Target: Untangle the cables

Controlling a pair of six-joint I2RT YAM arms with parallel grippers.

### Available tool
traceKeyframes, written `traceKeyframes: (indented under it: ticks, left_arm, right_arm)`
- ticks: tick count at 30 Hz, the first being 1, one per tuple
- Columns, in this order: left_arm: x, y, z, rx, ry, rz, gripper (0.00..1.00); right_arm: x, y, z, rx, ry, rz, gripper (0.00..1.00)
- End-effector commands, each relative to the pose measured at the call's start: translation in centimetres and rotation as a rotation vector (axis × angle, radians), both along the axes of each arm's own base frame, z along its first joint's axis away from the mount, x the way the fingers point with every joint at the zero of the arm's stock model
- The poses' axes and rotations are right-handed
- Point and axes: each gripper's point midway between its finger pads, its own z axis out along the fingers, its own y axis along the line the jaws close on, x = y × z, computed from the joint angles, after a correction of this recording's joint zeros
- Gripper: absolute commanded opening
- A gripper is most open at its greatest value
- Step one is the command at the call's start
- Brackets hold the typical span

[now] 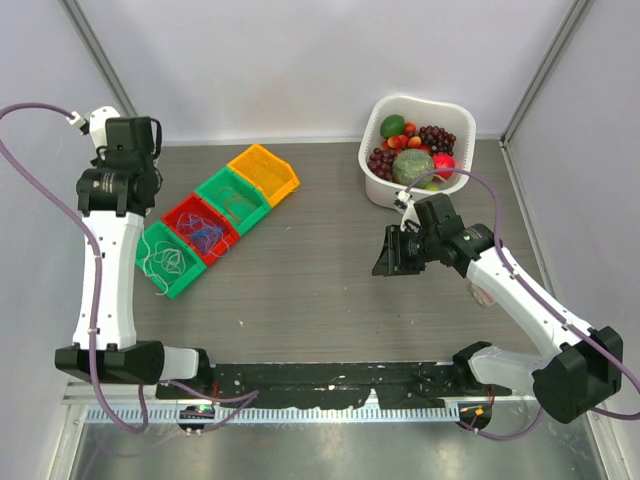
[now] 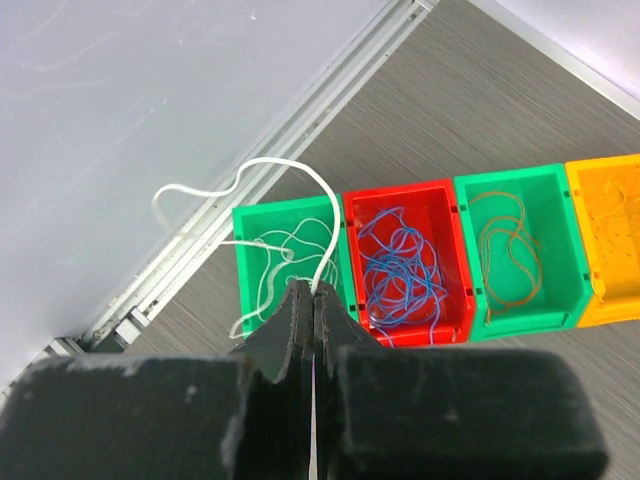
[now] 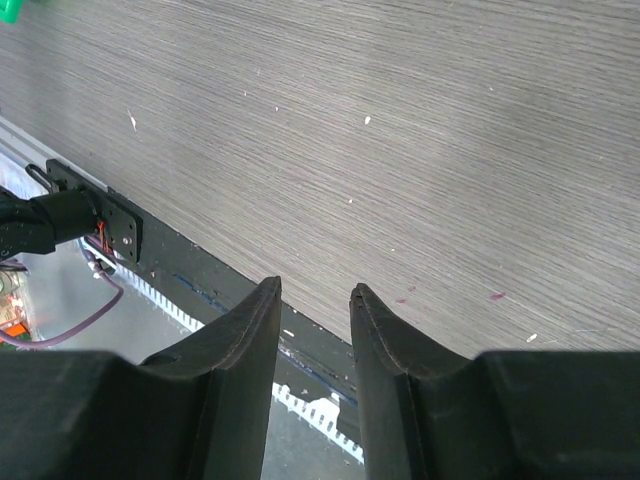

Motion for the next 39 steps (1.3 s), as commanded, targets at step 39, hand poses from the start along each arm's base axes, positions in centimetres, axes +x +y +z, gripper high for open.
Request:
traceKeyframes:
  ticks: [39]
  left_arm:
    - [0.2,3.8,0.5,-0.022,-0.094,0.166,0.0]
  right_arm:
    - [1.0,0.1,0.4,-0.004,-0.061,0.02,0.39]
